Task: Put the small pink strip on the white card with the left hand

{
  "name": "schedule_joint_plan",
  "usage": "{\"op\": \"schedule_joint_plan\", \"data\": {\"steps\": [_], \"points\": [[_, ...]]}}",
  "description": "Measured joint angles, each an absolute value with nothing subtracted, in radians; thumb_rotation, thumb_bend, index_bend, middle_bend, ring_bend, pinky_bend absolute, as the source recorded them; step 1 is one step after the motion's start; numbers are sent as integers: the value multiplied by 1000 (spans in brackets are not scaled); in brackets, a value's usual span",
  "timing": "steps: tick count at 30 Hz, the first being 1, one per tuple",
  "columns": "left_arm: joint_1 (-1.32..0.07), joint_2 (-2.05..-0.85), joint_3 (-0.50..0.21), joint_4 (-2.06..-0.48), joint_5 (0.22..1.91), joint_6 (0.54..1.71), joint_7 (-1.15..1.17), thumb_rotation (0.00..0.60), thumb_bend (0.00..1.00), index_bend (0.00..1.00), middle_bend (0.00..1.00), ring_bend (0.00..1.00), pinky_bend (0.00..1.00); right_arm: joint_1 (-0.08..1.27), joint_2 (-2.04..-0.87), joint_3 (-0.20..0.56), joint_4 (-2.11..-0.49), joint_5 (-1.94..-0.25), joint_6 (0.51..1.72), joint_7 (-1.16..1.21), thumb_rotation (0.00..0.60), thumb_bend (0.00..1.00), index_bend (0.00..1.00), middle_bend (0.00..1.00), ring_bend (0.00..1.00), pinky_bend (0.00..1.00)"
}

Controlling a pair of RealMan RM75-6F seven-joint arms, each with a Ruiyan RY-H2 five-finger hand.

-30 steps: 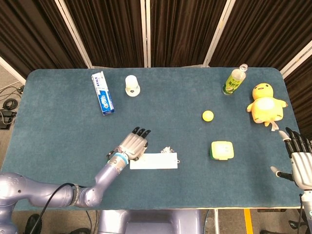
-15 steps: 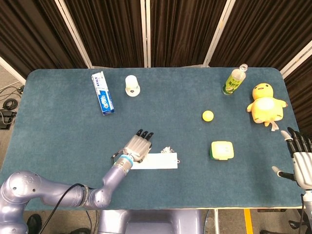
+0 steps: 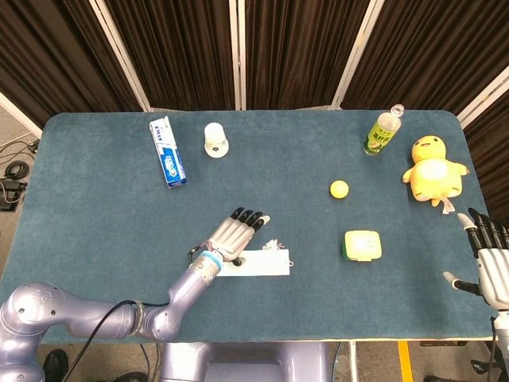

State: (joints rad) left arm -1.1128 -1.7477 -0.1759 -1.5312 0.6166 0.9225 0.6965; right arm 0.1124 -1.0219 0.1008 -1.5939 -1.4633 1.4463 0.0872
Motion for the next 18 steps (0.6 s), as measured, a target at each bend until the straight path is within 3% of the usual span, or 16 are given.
{"op": "schedule_joint_plan", "data": {"steps": [7,14,18], "points": [[-1056,-1683,-186,-1572,770,964,591,600,237,0,0,0,0,113,-1023,100,-1591,-1462,1444,84,600,0,42,0,0,0],[-948,-1503,-179,-1672,864,1089,532,600,53,0,0,0,0,114,-1029,96,-1593,-1466,1440,66,600,0,43,0,0,0],[-865,-1386,-161,-1722,894,1166,498,600,8,0,0,0,0,121,-1033,97,-1598,-1464,1433,51,600,0,42,0,0,0]]}}
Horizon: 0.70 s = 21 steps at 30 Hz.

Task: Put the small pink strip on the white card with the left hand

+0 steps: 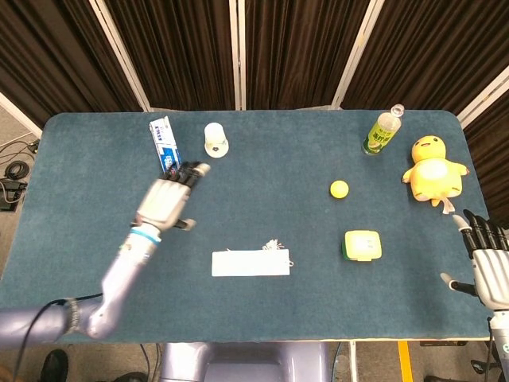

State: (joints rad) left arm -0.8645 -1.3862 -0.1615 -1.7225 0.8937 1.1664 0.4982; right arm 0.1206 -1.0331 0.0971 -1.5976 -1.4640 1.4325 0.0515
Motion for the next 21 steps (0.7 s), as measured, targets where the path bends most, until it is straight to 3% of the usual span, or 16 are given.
{"op": "schedule_joint_plan", "data": {"steps": [10,17,19,21], "points": [[-582,-1135,-74,-1810,1019,1391,306,600,0,0,0,0,0,224,-1021,104,-1652,-1504,1298,-3,600,0,43,0,0,0],[-411,-1046,-3,-1868,1066,1500,233,600,0,0,0,0,0,416,-1003,124,-1745,-1521,1016,-90,600,2,44,0,0,0],[-390,-1037,0,-1880,1074,1505,219,600,0,0,0,0,0,474,-1008,135,-1765,-1512,939,-113,600,69,50,0,0,0],[-381,-1029,-2,-1885,1089,1509,211,600,0,0,0,0,0,542,-1021,148,-1784,-1493,853,-135,600,266,70,0,0,0]]}}
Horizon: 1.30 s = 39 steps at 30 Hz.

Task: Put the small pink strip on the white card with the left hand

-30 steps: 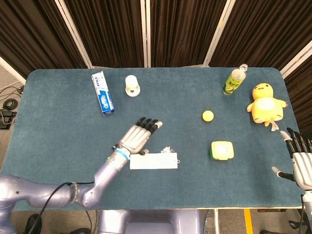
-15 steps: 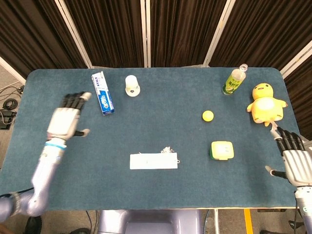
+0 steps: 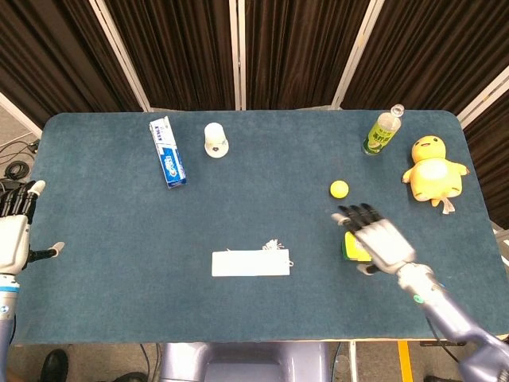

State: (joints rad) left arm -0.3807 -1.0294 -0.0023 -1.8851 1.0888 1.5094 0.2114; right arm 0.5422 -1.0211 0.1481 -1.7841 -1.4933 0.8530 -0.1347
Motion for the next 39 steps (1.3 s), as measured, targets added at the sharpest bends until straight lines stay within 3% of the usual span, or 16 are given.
{"op": "schedule_joint_plan", "data": {"steps": [3,6,12,22,39], "points": [[-363,-1024,-10,-1889,1106,1512,193,600,0,0,0,0,0,643,-1054,167,-1803,-1458,738,-176,600,508,99,0,0,0],[-357,-1020,-19,-1886,1113,1491,177,600,0,0,0,0,0,739,-1111,184,-1810,-1420,654,-238,600,663,142,0,0,0],[-350,-1018,-36,-1874,1128,1449,155,600,0,0,0,0,0,872,-1247,198,-1782,-1316,578,-383,600,849,190,0,0,0],[-350,-1020,-58,-1864,1126,1393,125,600,0,0,0,0,0,997,-1420,177,-1700,-1155,561,-563,600,861,255,0,0,0],[-327,-998,-88,-1844,1163,1350,104,600,0,0,0,0,0,1096,-1585,69,-1615,-941,710,-768,600,887,269,0,0,0]]}}
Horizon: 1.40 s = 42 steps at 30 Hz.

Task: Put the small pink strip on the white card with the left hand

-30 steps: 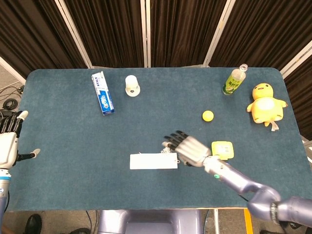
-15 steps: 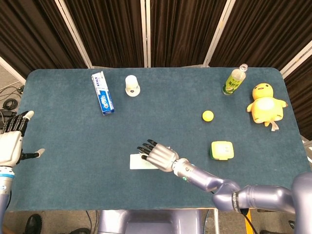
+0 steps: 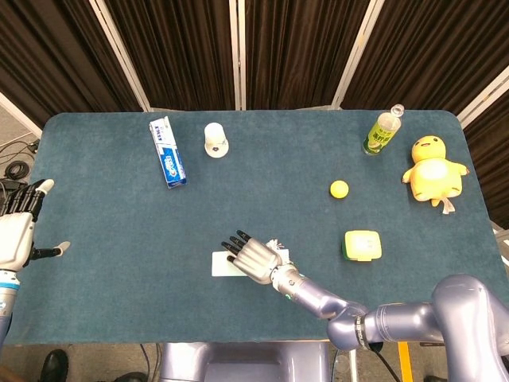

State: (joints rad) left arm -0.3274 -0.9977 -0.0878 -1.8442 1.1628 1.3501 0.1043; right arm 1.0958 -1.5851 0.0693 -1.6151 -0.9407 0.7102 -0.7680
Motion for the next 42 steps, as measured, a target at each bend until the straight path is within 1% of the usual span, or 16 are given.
{"op": "schedule_joint_plan", "data": {"steps": [5,16,30,38,42], "points": [[-319,-990,-97,-1850,1166,1346,93,600,0,0,0,0,0,1109,-1601,64,-1613,-894,729,-765,600,889,272,0,0,0],[-309,-984,-108,-1852,1178,1337,85,600,0,0,0,0,0,1133,-1612,30,-1606,-873,766,-805,600,888,272,0,0,0],[-296,-975,-123,-1859,1197,1329,68,600,0,0,0,0,0,1129,-1565,-23,-1626,-830,812,-832,600,887,280,0,0,0],[-291,-968,-131,-1857,1202,1318,51,600,0,0,0,0,0,1118,-1537,-15,-1662,-863,826,-785,600,888,280,0,0,0],[-290,-967,-134,-1855,1203,1314,49,600,0,0,0,0,0,1118,-1544,-19,-1660,-867,822,-781,600,888,280,0,0,0]]}}
